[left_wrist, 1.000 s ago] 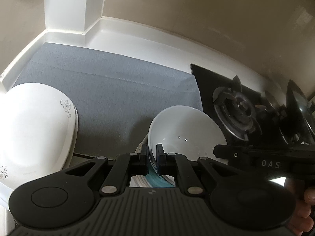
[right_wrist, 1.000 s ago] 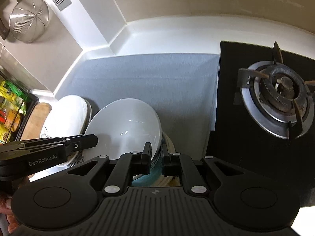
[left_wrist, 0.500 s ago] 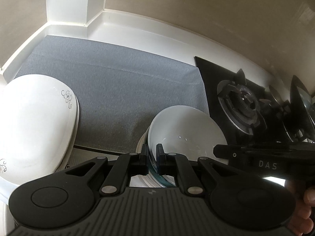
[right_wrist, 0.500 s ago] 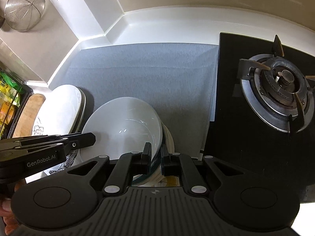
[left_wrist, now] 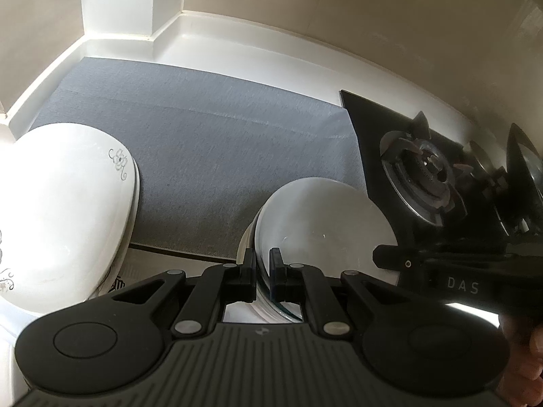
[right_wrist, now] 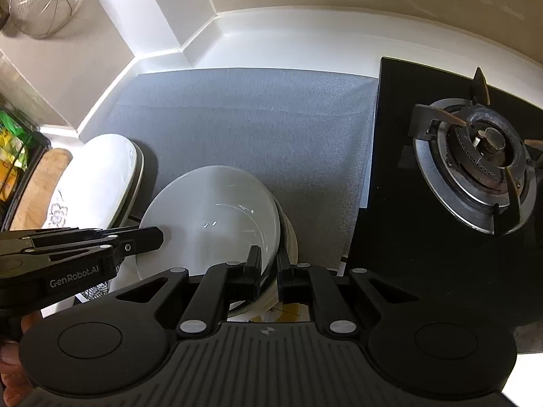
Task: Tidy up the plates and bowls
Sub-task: 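Lower the blue-patterned bowl into the cream bowl stack and open the left tool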
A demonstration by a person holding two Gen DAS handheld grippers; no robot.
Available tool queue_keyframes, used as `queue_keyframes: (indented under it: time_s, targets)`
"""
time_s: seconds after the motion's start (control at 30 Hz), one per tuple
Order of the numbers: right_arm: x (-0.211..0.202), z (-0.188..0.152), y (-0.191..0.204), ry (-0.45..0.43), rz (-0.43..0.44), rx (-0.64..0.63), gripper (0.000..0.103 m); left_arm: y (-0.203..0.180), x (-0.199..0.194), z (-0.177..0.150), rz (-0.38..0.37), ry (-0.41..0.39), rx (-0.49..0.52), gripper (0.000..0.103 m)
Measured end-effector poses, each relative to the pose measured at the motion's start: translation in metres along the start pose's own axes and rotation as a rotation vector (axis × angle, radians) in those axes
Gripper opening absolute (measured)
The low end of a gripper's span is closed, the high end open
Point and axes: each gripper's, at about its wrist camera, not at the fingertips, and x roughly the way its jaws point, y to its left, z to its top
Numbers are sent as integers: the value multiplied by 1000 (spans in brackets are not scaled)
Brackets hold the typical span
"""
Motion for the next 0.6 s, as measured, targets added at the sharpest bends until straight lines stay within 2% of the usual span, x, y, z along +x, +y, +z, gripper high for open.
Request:
queue_keyframes:
  time_s: [0.6]
  targets:
    - [3,-1,21,-1,-85,-122,11,-6,1,-5,51,-13,5,7]
